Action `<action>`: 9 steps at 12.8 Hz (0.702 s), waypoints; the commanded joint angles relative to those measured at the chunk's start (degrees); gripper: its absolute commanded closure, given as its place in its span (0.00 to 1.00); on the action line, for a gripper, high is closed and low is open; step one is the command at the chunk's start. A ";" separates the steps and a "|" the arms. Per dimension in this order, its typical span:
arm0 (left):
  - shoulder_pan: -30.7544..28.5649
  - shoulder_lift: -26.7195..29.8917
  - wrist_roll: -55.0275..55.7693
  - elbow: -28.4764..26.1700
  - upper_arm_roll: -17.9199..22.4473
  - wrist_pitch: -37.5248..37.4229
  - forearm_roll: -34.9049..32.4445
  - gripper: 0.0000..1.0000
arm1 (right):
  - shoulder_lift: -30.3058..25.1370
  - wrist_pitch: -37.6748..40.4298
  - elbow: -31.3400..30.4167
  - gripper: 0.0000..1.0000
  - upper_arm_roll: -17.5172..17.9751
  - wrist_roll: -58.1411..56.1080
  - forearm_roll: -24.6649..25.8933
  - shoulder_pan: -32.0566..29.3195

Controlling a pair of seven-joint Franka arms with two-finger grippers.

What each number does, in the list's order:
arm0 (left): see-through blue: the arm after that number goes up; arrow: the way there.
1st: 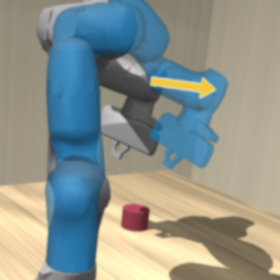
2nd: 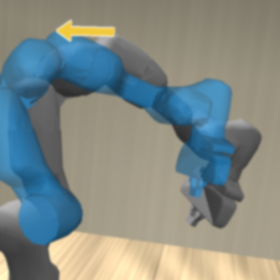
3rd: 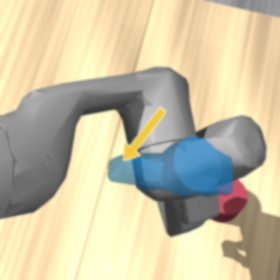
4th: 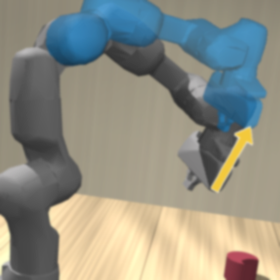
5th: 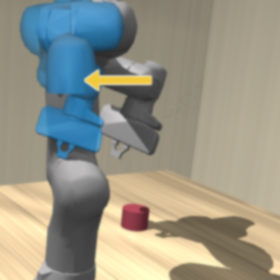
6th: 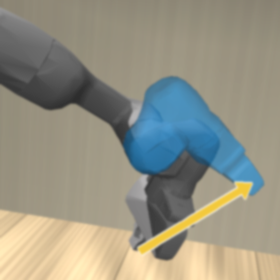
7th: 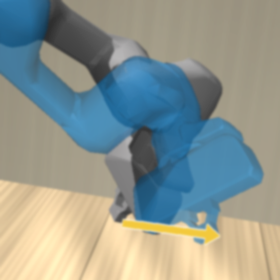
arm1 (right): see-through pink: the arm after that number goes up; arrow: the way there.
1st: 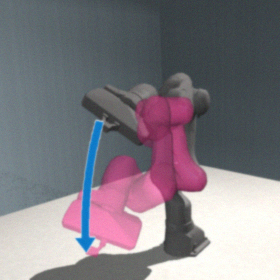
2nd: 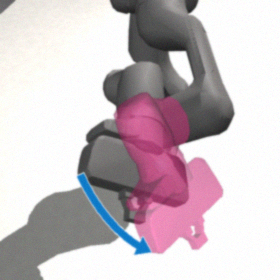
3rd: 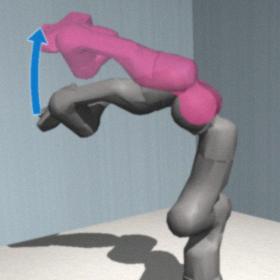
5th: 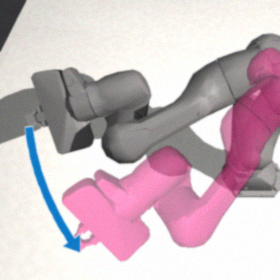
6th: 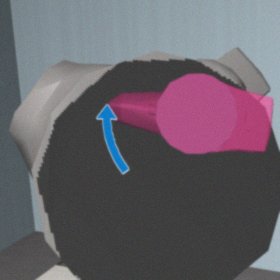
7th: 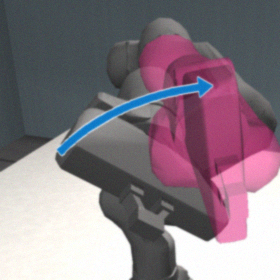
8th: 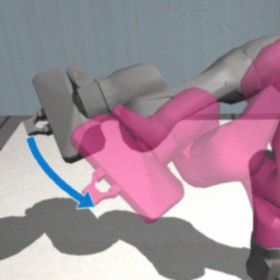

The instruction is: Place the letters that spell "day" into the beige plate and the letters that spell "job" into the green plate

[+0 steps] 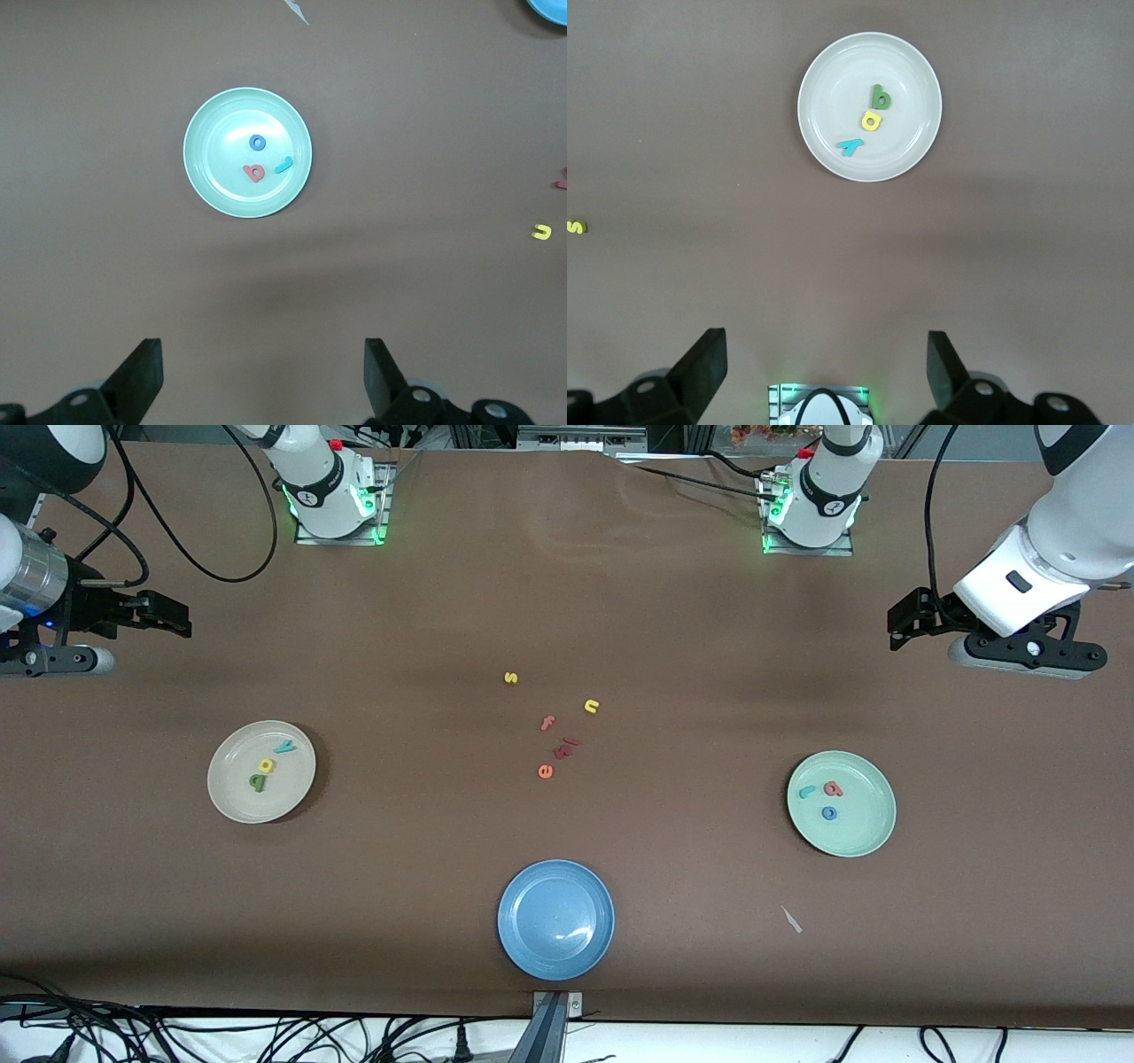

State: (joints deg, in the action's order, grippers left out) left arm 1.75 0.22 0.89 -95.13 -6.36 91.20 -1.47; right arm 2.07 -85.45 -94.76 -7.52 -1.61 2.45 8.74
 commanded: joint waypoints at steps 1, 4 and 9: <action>-0.52 0.48 -0.63 0.47 0.12 -0.94 1.30 0.00 | 0.56 0.19 1.42 0.00 -0.04 -0.50 0.89 0.14; -0.52 0.48 -0.72 0.47 0.12 -0.94 1.21 0.00 | 0.91 0.19 1.59 0.00 -0.04 -0.50 0.89 0.14; -0.61 -0.66 -0.80 2.32 0.21 -1.11 1.12 0.00 | 1.09 0.19 1.60 0.00 -0.04 -0.42 0.80 0.05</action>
State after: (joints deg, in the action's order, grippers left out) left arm 1.60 0.20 0.87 -94.48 -6.15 91.19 -1.47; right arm 2.55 -85.53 -94.49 -7.53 -1.61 2.55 8.74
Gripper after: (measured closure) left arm 0.000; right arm 0.000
